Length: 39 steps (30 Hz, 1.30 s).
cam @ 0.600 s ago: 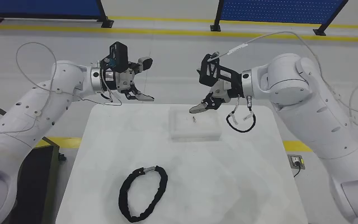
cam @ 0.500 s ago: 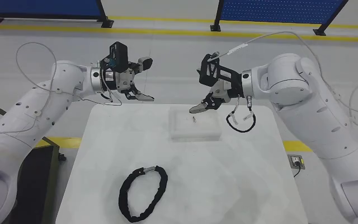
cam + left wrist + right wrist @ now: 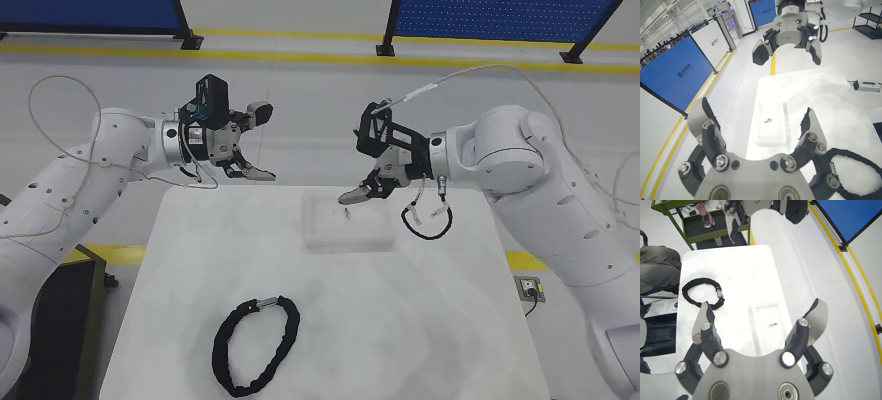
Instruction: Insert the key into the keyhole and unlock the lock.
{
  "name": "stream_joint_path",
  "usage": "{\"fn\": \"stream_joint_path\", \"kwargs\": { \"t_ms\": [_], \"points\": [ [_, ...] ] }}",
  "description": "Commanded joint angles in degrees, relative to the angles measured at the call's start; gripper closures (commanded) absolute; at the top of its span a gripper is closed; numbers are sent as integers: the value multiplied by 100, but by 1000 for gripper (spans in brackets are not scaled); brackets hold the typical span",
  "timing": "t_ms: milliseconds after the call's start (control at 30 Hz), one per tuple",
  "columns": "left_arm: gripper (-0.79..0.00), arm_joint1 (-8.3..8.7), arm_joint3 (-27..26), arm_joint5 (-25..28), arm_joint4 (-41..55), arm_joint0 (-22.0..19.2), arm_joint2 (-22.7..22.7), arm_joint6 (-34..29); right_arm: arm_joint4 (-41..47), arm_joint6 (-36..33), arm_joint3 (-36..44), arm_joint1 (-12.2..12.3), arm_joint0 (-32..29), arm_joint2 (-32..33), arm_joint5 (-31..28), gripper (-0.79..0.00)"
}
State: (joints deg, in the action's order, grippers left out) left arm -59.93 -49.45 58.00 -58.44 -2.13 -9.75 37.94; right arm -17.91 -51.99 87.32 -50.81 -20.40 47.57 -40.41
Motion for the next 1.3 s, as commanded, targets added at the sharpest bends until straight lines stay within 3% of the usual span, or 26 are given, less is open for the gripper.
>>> {"fn": "stream_joint_path", "kwargs": {
  "t_ms": [0, 233, 700, 933, 1267],
  "points": [
    [-785, 0, 0, 0, 0, 0, 1, 0, -1, 18, -134, -14, -38, -46, 55, -785],
    [-785, 0, 0, 0, 0, 0, 1, 0, 331, 265, -908, -189, -172, -445, 301, -785],
    [-785, 0, 0, 0, 0, 0, 1, 0, 1106, 1001, -2653, -878, -87, -1253, 1484, -785],
    [-785, 0, 0, 0, 0, 0, 1, 0, 1200, 828, -3186, -1229, 17, -1585, 2350, -785],
    [-785, 0, 0, 0, 0, 0, 1, 0, 1551, 194, -4072, -1756, 239, -1942, 2971, -785]
  ]
}}
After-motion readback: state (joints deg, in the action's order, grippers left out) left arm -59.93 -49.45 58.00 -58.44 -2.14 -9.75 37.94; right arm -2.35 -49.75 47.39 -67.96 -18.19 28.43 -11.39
